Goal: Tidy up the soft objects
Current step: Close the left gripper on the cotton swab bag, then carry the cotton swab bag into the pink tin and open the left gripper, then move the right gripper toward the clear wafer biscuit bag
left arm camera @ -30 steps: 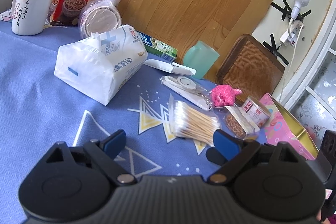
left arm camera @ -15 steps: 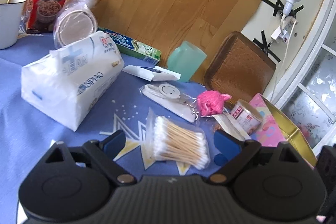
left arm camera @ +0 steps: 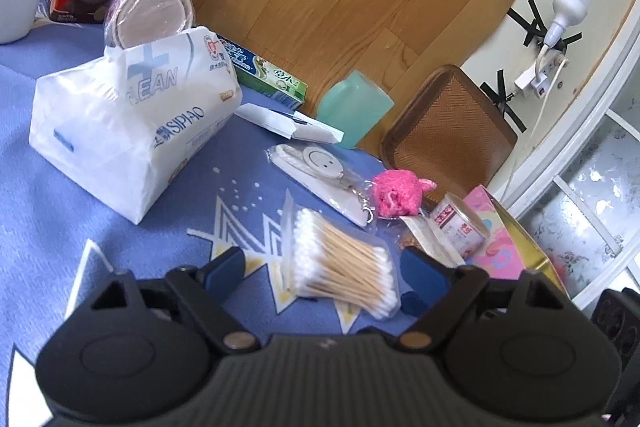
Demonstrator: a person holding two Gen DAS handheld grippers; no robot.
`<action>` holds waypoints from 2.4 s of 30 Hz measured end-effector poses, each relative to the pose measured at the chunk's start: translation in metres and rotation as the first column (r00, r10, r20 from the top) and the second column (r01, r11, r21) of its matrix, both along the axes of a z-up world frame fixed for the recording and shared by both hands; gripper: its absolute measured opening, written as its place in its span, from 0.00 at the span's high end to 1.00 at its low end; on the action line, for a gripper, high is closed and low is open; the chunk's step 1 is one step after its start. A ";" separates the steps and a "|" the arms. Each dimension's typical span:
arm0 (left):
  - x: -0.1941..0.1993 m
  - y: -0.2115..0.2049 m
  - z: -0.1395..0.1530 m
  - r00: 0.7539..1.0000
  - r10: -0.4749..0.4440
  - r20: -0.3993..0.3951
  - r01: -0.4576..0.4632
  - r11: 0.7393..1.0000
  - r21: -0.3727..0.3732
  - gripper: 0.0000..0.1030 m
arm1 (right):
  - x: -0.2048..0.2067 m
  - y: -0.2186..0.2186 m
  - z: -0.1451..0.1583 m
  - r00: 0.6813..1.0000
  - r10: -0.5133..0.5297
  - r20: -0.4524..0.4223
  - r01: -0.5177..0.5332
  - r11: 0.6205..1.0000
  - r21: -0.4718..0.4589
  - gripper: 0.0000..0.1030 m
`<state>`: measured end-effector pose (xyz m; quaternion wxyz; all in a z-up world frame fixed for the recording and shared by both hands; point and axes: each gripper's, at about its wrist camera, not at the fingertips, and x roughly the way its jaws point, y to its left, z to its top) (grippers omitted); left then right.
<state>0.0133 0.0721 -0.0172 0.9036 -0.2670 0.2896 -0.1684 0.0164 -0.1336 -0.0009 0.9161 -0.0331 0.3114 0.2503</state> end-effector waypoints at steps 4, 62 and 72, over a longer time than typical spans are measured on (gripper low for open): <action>0.005 0.001 -0.001 1.000 0.002 -0.014 -0.002 1.000 -0.022 0.22 | 0.005 0.001 0.001 1.000 -0.022 -0.004 0.021 1.000 -0.005 0.24; -0.006 -0.060 0.013 0.998 0.028 0.056 -0.045 0.944 0.328 0.27 | -0.012 -0.069 0.028 0.918 -0.345 0.195 0.341 0.939 0.056 0.45; -0.002 -0.041 0.009 0.998 0.022 0.051 -0.031 0.982 0.187 0.23 | 0.037 -0.058 0.015 0.921 -0.377 0.101 0.380 0.925 -0.014 0.08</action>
